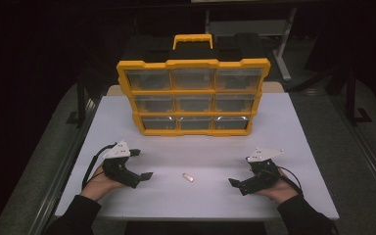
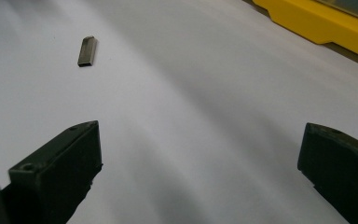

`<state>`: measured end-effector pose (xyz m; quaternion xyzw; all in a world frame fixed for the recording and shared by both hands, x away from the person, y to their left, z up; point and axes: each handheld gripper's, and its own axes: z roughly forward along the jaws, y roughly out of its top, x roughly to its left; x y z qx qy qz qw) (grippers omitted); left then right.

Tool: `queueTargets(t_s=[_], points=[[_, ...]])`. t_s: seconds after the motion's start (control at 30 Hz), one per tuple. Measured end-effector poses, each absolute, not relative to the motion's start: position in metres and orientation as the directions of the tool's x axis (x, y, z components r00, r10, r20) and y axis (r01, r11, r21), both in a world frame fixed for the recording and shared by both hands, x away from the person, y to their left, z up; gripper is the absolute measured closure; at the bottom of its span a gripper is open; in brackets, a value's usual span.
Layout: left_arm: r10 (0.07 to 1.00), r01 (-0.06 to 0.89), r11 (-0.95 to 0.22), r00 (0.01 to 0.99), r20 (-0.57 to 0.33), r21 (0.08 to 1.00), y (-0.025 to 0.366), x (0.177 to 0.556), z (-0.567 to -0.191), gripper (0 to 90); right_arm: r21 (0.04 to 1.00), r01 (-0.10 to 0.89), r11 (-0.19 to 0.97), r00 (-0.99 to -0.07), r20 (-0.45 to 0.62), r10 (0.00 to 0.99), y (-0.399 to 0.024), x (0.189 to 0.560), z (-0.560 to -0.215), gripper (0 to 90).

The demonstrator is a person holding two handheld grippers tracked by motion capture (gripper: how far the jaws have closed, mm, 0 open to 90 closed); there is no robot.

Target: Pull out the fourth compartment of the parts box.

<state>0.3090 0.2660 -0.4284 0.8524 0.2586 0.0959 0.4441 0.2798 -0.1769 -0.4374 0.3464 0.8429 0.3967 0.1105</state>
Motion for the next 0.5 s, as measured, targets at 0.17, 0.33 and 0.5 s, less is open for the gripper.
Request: queueTargets(t_s=[0.17,0.33,0.5], points=[[0.528,0.361,-0.479,0.847,-0.066,0.8,0.2659,0.3091,-0.4292,0.0,0.75,0.495,0.44,-0.736,0.093,0.67,-0.1766,0.2796,-0.4363,0.0],[0.526,0.359,-0.482,0.848,-0.064,0.799,0.2656,0.3086,-0.4287,0.0,0.75,0.49,0.444,-0.741,0.091,0.665,-0.1759,0.2802,-0.4366,0.0],[0.529,0.361,-0.475,0.846,-0.068,0.803,0.2655,0.309,-0.4285,0.0,0.752,0.488,0.444,-0.743,0.091,0.663,-0.1748,0.2799,-0.4355,0.0]])
